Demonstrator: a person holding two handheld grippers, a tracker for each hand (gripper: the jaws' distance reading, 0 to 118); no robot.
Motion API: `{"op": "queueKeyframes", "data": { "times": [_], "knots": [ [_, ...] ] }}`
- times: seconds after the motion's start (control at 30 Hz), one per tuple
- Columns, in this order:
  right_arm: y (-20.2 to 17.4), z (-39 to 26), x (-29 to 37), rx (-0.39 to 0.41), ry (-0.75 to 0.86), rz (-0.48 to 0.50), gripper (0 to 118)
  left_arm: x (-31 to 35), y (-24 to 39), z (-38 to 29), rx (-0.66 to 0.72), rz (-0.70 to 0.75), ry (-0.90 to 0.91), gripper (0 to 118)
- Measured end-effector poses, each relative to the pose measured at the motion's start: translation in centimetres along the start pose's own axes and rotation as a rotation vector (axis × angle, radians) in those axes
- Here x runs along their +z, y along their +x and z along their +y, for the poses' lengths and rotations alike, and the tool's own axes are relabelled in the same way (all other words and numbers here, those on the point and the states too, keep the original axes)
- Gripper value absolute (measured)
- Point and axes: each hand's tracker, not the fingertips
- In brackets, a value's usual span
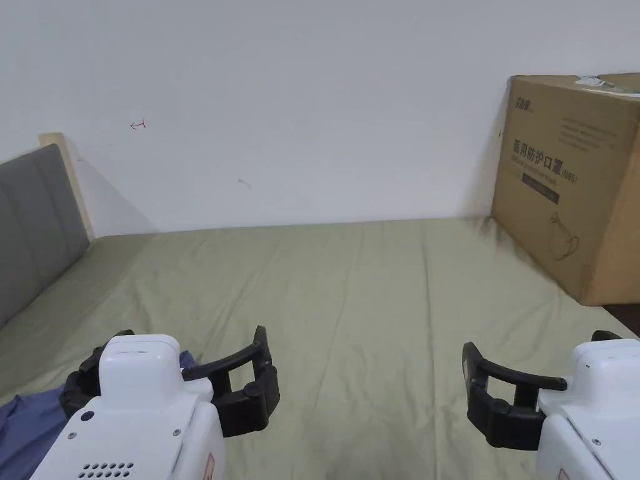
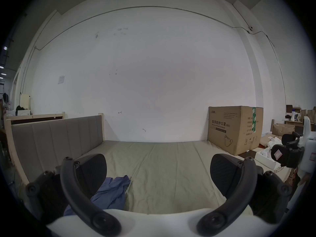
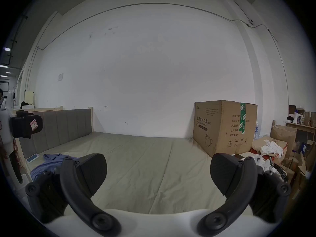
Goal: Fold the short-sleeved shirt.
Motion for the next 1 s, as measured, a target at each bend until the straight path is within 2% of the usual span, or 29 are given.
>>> {"op": "queueKeyframes", "data": {
  "times": [0.1,0.17,0.2,0.23,0.27,0.3,0.33,0.37,0.4,0.43,0.47,0.5,0.53,0.57,0.67,0.7,0.73,0.77,0.8,0.87,0.9,0.93,1.0],
  "knots": [
    [-0.1,0.0,-0.2,0.040,-0.016,-0.010,118,-0.1,0.1,0.2,-0.007,0.013,-0.003,118],
    [-0.3,-0.3,-0.4,0.090,-0.020,-0.048,118,-0.2,0.8,0.3,-0.110,0.063,0.012,118],
    [-0.2,-0.6,-0.5,0.066,-0.011,-0.047,118,-0.2,1.7,0.2,-0.251,0.116,0.035,118],
    [0.4,-0.9,-0.4,-0.044,0.016,-0.053,118,-0.2,2.6,-0.1,-0.415,0.154,0.055,118],
    [1.2,-1.2,-0.3,-0.212,0.024,-0.052,118,-0.2,3.6,-0.6,-0.613,0.182,0.082,118],
    [2.4,-1.7,-0.3,-0.485,0.010,-0.050,118,-0.3,4.5,-1.5,-0.858,0.199,0.116,118],
    [3.8,-2.8,-0.3,-0.812,-0.034,-0.053,118,-0.4,5.1,-2.6,-1.084,0.210,0.147,118],
    [5.1,-4.4,-0.5,-1.165,-0.112,-0.099,118,-0.4,5.4,-3.9,-1.329,0.204,0.187,118],
    [6.2,-6.4,-0.8,-1.459,-0.209,-0.141,118,-0.3,5.4,-5.2,-1.533,0.190,0.241,118],
    [7.1,-8.2,-1.0,-1.698,-0.303,-0.160,118,-0.2,5.2,-6.2,-1.688,0.158,0.294,118],
    [7.6,-10.1,-1.0,-1.878,-0.395,-0.183,118,-0.1,4.9,-6.9,-1.811,0.124,0.339,118],
    [7.7,-11.6,-0.6,-1.982,-0.415,-0.211,118,0.0,4.7,-7.1,-1.824,0.096,0.327,118],
    [7.9,-12.1,-0.3,-1.996,-0.404,-0.239,118,0.1,4.9,-6.9,-1.767,0.084,0.284,118],
    [7.9,-12.1,0.1,-1.852,-0.351,-0.254,118,0.1,5.5,-5.9,-1.570,0.063,0.199,118],
    [8.4,-8.4,-0.2,-1.206,-0.254,-0.274,118,-0.4,4.4,-1.8,-0.862,-0.004,0.015,118],
    [7.3,-6.5,-0.3,-0.985,-0.202,-0.262,118,-0.8,3.3,-0.9,-0.624,0.007,-0.043,118],
    [6.7,-5.3,-0.3,-0.810,-0.150,-0.233,118,-1.2,2.2,-0.4,-0.441,0.028,-0.078,118],
    [5.8,-3.9,-0.1,-0.567,-0.062,-0.173,118,-1.6,0.6,0.0,-0.224,0.049,-0.099,118],
    [4.7,-2.9,0.3,-0.349,0.016,-0.133,118,-1.6,-0.6,-0.1,-0.081,0.037,-0.071,118],
    [1.8,-1.7,1.0,0.005,0.136,-0.107,118,-0.8,-1.7,-0.8,0.052,0.077,0.048,118],
    [0.6,-1.3,1.1,0.127,0.160,-0.151,118,-0.3,-1.4,-1.2,0.038,0.116,0.104,118],
    [0.1,-1.2,1.1,0.138,0.161,-0.148,118,-0.1,-1.3,-1.3,0.001,0.143,0.126,118],
    [-0.1,-1.1,0.9,0.073,0.143,-0.113,118,0.2,-0.9,-1.4,-0.123,0.164,0.128,118]
  ]
}}
